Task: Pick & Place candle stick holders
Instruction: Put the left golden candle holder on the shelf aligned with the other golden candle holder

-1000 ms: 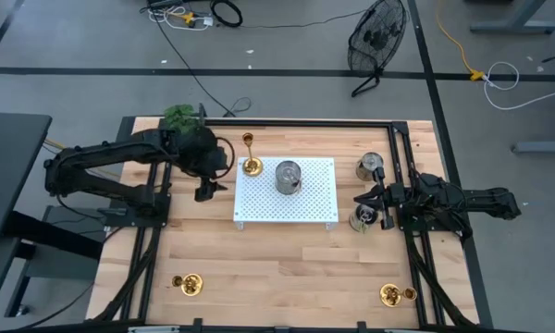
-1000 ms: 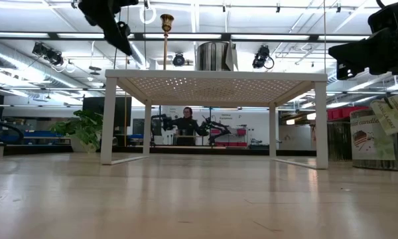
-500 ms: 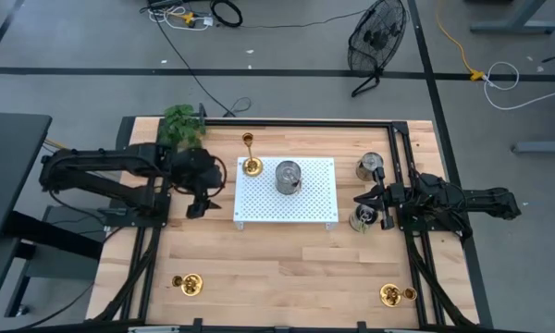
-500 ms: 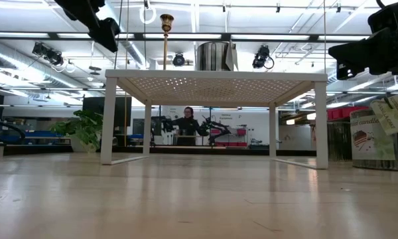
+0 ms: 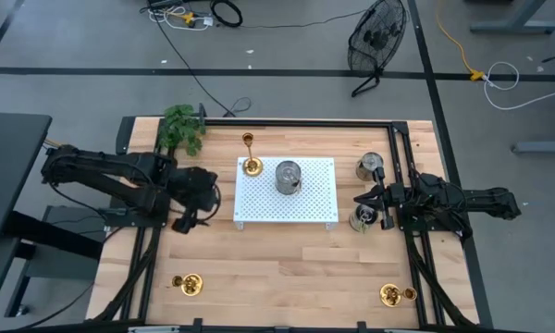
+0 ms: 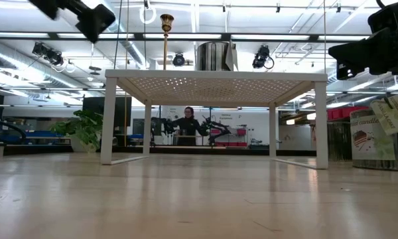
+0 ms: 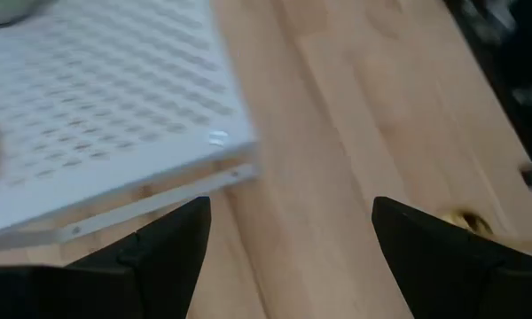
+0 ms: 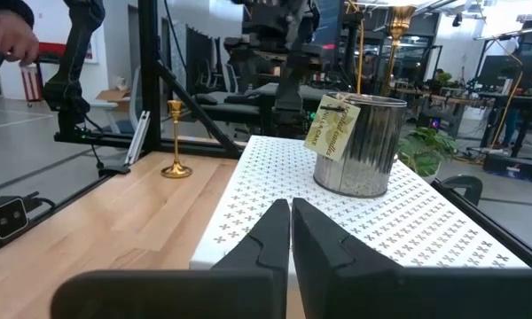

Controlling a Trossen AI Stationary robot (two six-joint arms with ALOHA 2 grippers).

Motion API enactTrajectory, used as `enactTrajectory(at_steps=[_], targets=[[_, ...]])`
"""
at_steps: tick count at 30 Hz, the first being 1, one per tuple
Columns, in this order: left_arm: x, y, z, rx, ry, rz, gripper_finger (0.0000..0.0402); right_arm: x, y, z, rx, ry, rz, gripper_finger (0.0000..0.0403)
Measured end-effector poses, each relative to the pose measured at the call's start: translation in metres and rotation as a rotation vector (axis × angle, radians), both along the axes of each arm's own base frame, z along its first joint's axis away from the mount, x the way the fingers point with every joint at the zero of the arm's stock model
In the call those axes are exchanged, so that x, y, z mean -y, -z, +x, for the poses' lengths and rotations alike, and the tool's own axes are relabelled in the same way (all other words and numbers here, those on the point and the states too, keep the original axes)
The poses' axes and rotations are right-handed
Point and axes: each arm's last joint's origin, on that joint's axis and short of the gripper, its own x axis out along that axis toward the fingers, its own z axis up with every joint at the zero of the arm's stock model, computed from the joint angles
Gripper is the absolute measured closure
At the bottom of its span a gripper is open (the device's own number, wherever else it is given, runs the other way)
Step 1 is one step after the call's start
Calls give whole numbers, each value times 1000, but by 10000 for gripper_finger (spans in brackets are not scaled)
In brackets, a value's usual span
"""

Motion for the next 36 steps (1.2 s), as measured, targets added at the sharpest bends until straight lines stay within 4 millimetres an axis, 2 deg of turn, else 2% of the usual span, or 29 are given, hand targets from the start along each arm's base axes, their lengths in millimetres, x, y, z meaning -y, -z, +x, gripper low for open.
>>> enactTrajectory(at_steps=[10,23,36], targets=[[31,2,-12,-56,241,-76,79,0,0,0,0,0,0,382],[53,3,-23,-75,380,-62,79,0,0,0,0,0,0,382],[56,1,-21,-88,278,-125,79,0,0,0,0,0,0,382]])
